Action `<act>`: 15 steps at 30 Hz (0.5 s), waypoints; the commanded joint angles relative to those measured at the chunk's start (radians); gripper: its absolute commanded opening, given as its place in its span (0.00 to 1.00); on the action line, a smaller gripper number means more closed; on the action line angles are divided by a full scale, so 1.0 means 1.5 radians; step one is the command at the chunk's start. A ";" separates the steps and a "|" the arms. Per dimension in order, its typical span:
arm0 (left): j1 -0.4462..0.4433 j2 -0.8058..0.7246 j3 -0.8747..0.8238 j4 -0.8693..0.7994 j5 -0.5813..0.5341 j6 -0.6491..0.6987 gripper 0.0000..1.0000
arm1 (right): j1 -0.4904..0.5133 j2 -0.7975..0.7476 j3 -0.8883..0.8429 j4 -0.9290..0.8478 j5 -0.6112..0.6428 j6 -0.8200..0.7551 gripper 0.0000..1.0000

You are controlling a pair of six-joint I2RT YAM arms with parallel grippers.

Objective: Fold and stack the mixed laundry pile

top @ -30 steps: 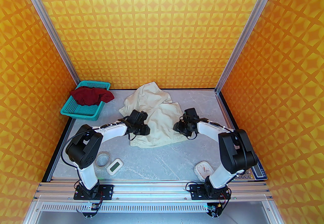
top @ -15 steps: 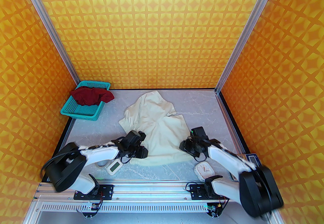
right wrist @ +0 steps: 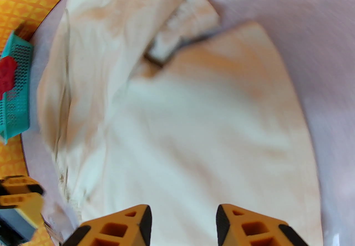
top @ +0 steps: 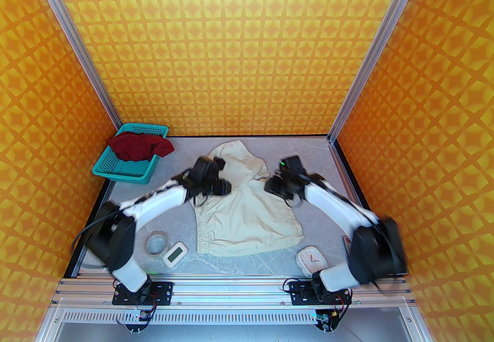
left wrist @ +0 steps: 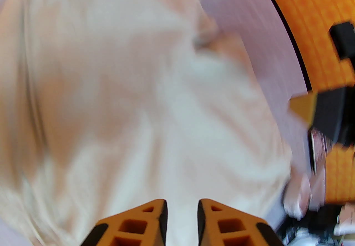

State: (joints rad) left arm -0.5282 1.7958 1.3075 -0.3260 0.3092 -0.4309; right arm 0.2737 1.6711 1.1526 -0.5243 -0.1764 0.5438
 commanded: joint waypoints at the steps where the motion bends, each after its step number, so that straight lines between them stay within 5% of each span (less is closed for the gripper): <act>1: 0.048 0.086 0.076 -0.001 -0.004 0.039 0.23 | 0.000 0.099 0.067 0.020 0.046 -0.037 0.38; 7: 0.090 0.229 0.204 -0.004 -0.003 0.042 0.23 | -0.008 0.156 0.042 0.021 0.084 -0.026 0.37; 15: 0.089 0.324 0.259 -0.002 0.036 0.032 0.25 | -0.023 0.064 -0.096 0.006 0.104 -0.015 0.38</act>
State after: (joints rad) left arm -0.3874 2.2642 1.6623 -0.3141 0.3195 -0.3904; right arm 0.2516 1.7996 1.0515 -0.4450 -0.0666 0.5144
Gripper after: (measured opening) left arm 0.245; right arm 0.381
